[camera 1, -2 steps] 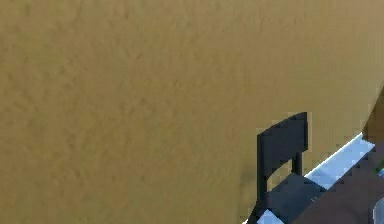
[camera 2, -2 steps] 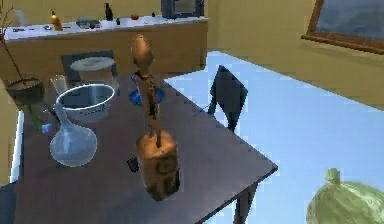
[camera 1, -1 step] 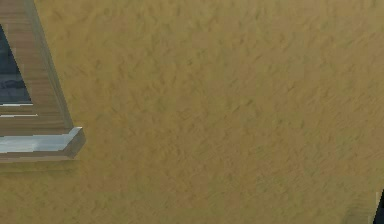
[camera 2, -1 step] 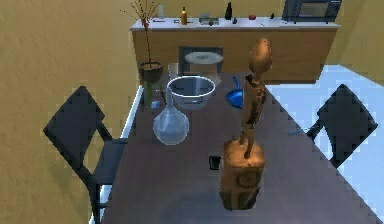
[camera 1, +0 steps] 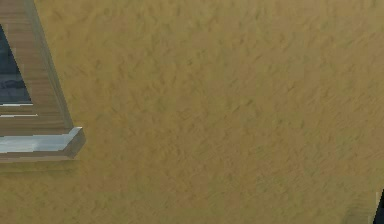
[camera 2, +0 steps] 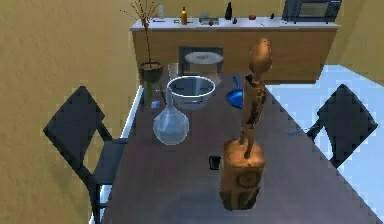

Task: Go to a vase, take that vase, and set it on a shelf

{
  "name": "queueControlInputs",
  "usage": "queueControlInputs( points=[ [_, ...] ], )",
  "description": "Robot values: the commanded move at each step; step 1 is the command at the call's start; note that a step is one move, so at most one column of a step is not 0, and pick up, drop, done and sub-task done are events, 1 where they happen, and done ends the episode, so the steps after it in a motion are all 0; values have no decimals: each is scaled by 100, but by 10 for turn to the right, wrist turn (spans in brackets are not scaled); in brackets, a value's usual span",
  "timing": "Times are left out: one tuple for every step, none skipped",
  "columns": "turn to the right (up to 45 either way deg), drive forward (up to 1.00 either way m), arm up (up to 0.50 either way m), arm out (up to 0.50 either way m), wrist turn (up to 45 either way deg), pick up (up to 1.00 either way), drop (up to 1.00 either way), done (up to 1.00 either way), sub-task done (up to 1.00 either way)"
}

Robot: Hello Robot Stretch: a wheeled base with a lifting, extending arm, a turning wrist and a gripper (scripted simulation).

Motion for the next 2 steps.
queueControlInputs(
  points=[
    [0,0,38,0,0,0,0,0,0],
    [0,0,0,44,0,0,0,0,0]
  ],
)
